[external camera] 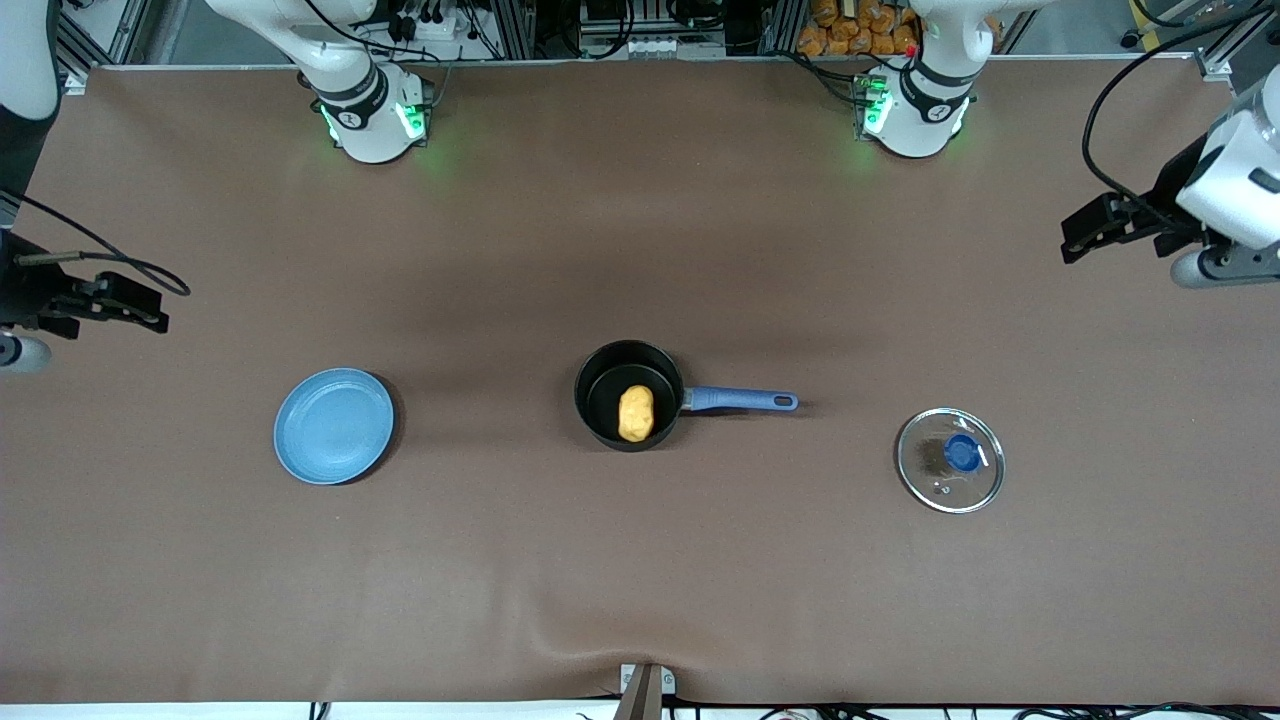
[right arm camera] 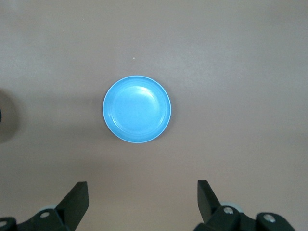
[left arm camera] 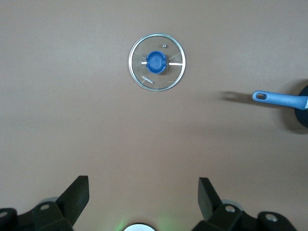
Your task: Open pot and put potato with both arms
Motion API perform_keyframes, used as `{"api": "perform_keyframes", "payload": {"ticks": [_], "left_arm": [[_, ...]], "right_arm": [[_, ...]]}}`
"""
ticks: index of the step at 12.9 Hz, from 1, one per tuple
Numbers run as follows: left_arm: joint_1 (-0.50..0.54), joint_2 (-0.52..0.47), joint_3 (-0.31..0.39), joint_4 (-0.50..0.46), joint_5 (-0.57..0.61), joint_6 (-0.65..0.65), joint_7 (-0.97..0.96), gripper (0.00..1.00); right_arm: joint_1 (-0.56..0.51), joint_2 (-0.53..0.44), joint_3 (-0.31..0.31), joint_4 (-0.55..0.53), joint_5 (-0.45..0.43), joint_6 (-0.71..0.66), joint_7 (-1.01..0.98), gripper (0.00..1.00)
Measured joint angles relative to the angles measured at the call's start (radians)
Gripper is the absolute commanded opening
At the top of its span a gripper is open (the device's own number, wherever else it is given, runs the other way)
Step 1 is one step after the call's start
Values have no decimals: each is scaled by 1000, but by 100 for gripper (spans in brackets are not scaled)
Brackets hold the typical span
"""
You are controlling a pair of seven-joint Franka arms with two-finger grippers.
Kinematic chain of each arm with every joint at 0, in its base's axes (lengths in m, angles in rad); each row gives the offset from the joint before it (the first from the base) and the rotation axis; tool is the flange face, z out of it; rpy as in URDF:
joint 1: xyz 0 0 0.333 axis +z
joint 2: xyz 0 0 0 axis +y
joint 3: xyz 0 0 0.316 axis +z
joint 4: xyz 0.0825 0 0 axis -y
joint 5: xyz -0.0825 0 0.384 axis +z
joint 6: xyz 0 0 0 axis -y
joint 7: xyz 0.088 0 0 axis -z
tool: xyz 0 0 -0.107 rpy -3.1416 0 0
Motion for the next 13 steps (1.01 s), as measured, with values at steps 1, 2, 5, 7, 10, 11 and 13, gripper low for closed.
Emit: {"api": "perform_keyframes", "payload": {"ticks": [1, 2, 5, 7, 10, 11, 13], "left_arm": [[0, -9, 0, 0, 0, -2, 1, 100], [1, -13, 0, 0, 0, 0, 2, 100], [3, -13, 2, 0, 0, 5, 2, 100], [11, -13, 4, 0, 0, 7, 2, 100], [19, -13, 8, -1, -1, 14, 6, 100], [19, -13, 9, -1, -2, 14, 6, 100], [18, -13, 12, -9, -3, 14, 6, 100]], "right_arm": [[-2, -15, 0, -14, 0, 1, 0, 100], [-3, -23, 0, -21, 1, 4, 0, 100], [-5, -31, 0, -28, 1, 19, 0, 100], [-6, -31, 0, -30, 1, 22, 0, 100], [-6, -32, 1, -30, 1, 23, 0, 100], [-6, -33, 1, -30, 1, 24, 0, 100], [-6, -34, 1, -30, 1, 26, 0, 100]]}}
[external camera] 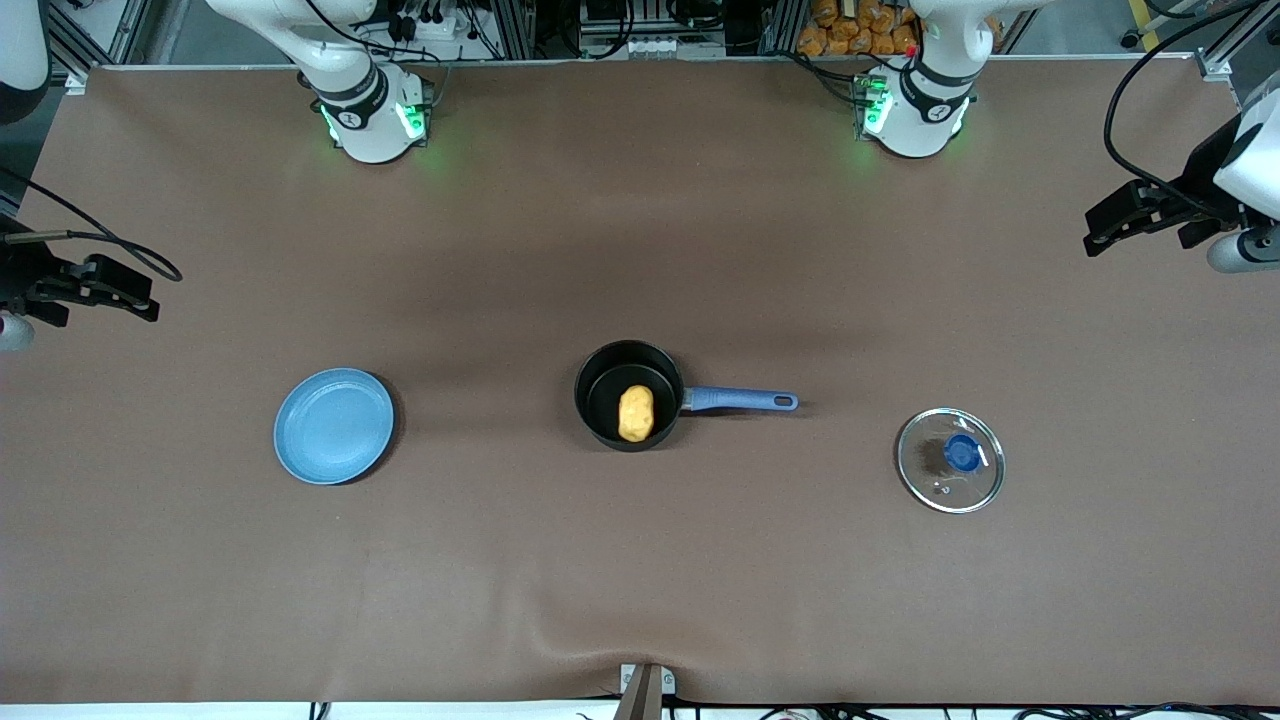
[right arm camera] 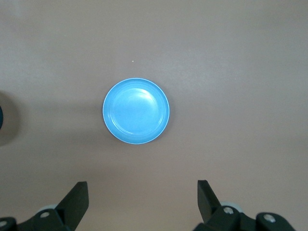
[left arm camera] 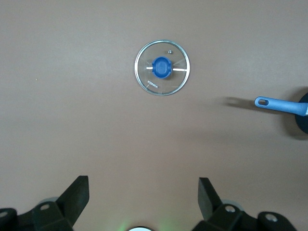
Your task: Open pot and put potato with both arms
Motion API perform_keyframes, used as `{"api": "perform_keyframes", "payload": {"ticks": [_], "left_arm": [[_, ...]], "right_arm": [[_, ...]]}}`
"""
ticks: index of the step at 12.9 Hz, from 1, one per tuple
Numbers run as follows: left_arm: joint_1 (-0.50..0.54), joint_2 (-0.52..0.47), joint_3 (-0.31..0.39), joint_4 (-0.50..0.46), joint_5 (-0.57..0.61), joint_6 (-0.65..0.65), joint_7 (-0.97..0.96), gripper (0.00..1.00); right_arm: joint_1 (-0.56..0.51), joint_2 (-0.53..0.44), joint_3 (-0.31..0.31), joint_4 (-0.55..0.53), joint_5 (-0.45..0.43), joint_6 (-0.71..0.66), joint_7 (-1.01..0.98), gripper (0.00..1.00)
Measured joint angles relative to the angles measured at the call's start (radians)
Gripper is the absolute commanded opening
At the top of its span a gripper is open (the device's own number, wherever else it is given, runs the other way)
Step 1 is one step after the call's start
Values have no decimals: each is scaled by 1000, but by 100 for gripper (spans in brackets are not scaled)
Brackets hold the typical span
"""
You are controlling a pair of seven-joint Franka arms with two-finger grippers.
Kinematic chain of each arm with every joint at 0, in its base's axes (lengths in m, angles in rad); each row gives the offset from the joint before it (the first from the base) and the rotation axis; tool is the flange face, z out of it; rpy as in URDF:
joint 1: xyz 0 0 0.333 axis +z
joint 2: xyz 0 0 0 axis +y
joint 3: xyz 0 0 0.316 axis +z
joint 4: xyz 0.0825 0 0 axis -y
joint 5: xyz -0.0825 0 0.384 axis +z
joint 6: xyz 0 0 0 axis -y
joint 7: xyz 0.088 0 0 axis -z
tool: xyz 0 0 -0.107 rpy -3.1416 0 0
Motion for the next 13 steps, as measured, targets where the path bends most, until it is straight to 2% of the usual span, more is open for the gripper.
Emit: {"api": "perform_keyframes", "payload": {"ticks": [5, 8, 9, 13], "left_arm": [[-17, -52, 10, -85, -1, 22, 0, 100], [-113, -85, 135, -104, -1, 23, 2, 100], [-123, -86, 155, -104, -1, 23, 4, 100], [-130, -83, 161, -95, -1, 18, 4, 100]], "right_arm": [[0, -1, 2, 0, 0, 12, 0, 100], [0, -1, 2, 0, 0, 14, 0, 100], [0, -1, 2, 0, 0, 18, 0, 100], [0, -1, 3, 0, 0, 26, 0, 100]]}}
